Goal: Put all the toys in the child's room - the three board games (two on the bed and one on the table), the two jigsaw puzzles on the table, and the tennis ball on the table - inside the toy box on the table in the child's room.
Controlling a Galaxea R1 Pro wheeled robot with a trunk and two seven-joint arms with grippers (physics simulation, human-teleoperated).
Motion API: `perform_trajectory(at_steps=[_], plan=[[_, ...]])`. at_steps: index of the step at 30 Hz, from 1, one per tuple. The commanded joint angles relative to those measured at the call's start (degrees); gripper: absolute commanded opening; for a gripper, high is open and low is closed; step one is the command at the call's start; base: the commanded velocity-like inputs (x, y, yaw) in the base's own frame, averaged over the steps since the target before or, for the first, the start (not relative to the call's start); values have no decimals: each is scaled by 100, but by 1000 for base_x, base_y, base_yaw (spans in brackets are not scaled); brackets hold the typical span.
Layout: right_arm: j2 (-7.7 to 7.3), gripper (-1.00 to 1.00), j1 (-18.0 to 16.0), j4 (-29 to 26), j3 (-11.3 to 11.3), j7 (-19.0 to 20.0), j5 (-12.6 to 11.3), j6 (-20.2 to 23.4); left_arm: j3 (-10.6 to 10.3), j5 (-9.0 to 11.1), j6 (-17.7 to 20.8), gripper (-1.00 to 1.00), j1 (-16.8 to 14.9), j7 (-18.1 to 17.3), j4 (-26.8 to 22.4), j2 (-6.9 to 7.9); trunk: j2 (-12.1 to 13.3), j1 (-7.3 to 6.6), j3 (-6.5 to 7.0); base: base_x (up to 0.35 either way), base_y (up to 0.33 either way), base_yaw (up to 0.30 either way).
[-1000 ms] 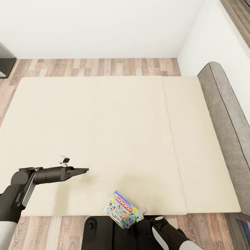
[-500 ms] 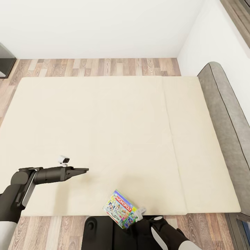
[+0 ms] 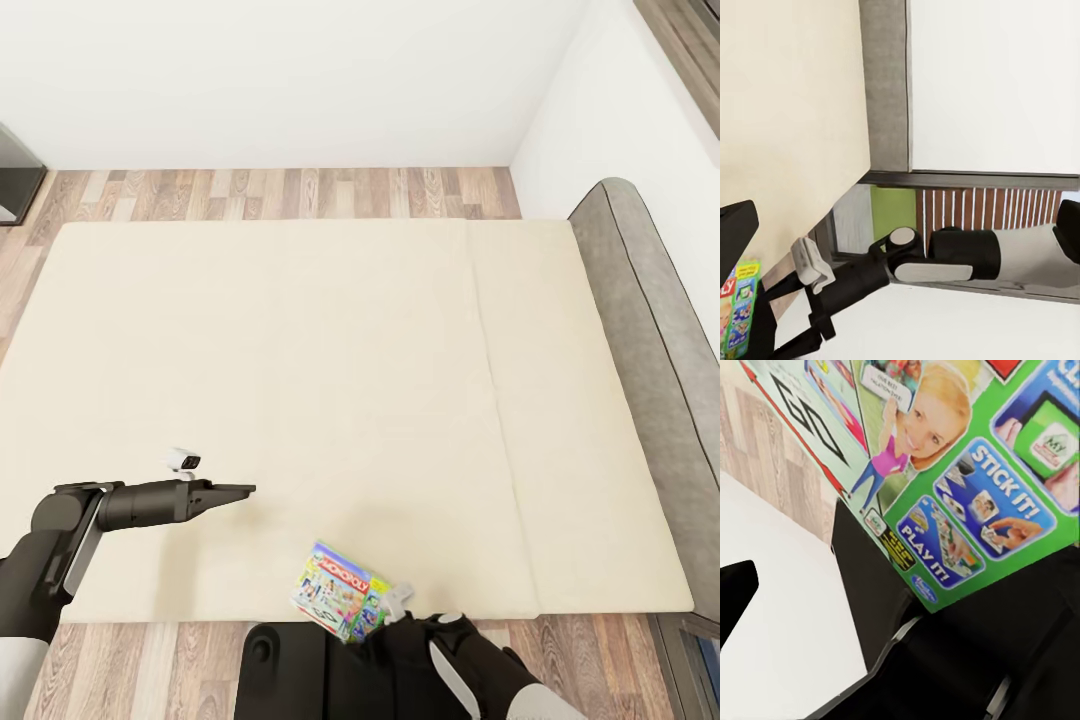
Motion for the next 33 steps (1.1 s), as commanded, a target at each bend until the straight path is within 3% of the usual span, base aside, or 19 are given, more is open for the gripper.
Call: perform_trajectory(at_steps=[1,14,33], plan=[[-1,100,-7,-46,24,-6,-59,37,0,-4,61,100,-1,-22,-2,3,-8,3,-6,0,0,0],[12,100,-26,-366,23,-101,-59,54,-1,-8,61,100,-1,-22,-2,-3,-8,3,-6,0,0,0],[75,100,-489,-505,-3,-122,-79,131,7,-16,61,100,-1,-22,-2,-3,-8,3,-6,0,0,0]])
